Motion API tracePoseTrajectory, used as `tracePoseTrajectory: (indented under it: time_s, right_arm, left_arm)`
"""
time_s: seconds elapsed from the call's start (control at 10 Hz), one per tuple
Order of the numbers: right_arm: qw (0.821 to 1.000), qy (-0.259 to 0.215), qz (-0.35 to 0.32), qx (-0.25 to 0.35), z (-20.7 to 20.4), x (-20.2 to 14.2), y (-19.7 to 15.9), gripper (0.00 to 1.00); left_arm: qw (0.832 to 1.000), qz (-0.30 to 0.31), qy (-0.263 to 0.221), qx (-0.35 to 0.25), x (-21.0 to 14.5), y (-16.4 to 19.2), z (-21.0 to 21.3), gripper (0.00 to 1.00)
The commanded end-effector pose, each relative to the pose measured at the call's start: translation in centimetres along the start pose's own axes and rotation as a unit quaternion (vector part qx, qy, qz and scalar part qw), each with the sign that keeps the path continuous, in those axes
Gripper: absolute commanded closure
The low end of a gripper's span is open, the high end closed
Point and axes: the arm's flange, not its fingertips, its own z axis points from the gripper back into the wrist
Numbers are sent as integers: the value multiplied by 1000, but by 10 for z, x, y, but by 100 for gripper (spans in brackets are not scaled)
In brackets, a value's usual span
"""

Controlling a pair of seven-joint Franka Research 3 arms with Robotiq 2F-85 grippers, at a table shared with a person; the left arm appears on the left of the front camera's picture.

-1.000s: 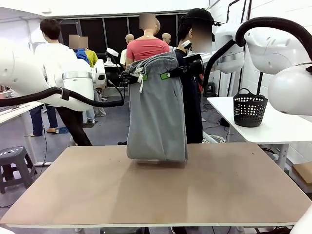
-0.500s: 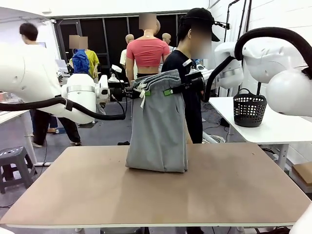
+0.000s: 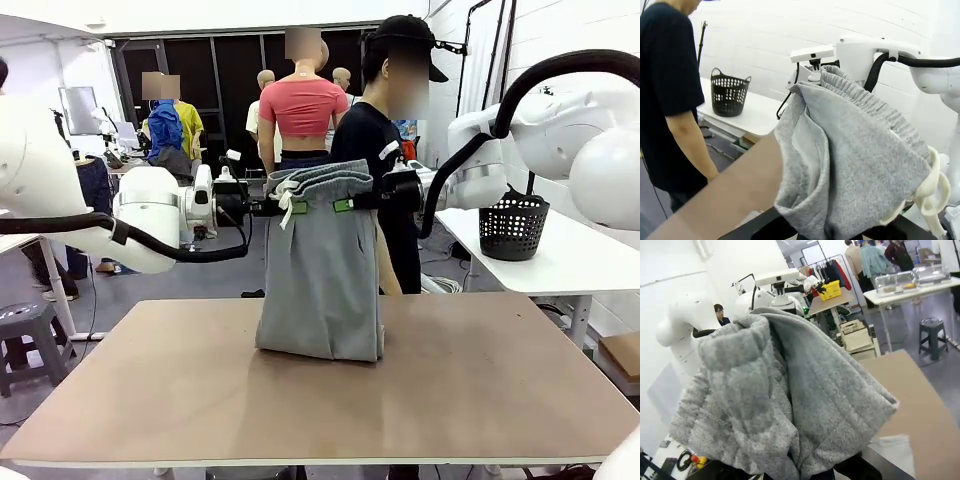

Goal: Fold the training pants.
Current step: Fold the Training pants in half.

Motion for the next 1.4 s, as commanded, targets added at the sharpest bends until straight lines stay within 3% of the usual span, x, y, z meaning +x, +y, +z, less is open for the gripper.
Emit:
tracePoseTrajectory:
  time_s: [0.0, 0.2, 0.4, 1.1, 1.3]
  right_arm:
    - [999, 18, -39, 9, -3, -15, 17, 100]
    - [995, 64, -76, 24, -7, -38, 20, 100]
    - [991, 74, -102, 44, -17, -50, 15, 100]
    - [993, 67, -87, 31, -18, -56, 14, 100]
    - [990, 42, -127, 52, -24, -82, 22, 100]
  left_arm:
    - [999, 36, 5, -21, -13, -4, 11, 100]
    - [998, 64, 5, -26, -38, -2, 13, 100]
    - [996, 86, 7, -23, -56, -3, 16, 100]
    - [997, 74, 14, -21, -66, -3, 8, 100]
    - [991, 134, 11, -9, -76, -25, 9, 100]
